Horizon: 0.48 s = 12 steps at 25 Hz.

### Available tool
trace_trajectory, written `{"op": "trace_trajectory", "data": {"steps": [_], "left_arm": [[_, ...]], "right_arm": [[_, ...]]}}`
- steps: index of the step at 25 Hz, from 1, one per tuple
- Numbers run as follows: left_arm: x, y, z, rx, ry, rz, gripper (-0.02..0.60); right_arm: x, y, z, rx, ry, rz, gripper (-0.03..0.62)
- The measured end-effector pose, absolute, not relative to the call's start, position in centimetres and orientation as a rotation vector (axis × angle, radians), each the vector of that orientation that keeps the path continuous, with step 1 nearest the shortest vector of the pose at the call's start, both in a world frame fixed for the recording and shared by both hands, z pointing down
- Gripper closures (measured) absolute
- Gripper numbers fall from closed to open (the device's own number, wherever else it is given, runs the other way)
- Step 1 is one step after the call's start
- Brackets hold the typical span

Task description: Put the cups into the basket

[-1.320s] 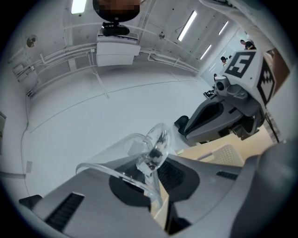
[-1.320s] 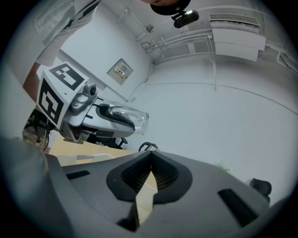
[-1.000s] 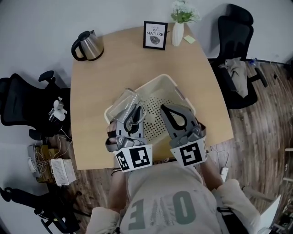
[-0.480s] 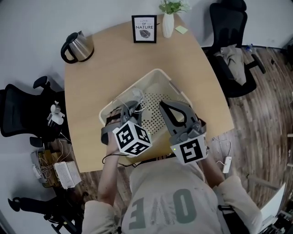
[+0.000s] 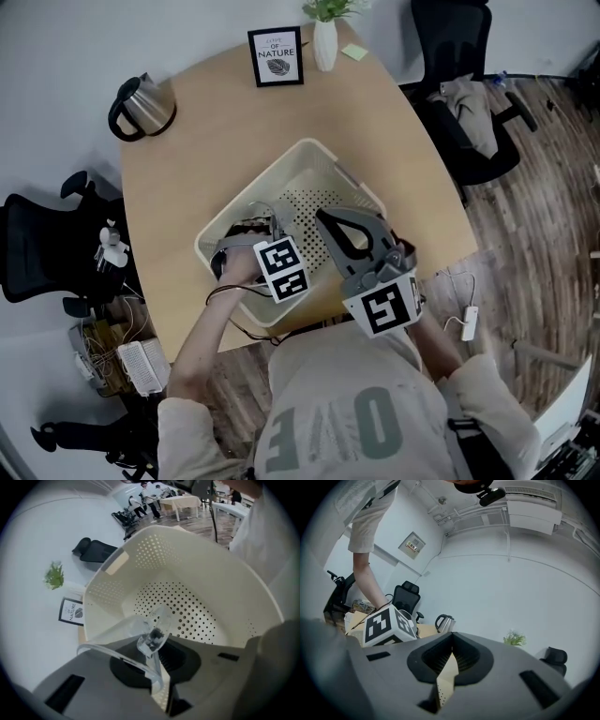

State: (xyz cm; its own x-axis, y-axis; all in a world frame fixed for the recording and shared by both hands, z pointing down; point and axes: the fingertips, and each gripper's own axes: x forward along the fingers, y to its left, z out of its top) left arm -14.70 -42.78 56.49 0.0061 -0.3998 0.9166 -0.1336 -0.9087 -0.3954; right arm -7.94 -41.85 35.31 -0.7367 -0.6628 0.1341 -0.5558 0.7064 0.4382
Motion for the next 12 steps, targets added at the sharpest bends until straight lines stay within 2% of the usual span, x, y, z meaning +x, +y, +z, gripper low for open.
{"op": "trace_trajectory", "data": {"steps": [12], "left_arm": [[-14.8,-40.5,63.1,-1.753,-0.026,-2.203,0.540]], "right_arm": [[-6.5,-42.0,35.8,1.010,-2.591,-0.515,0.595]]}}
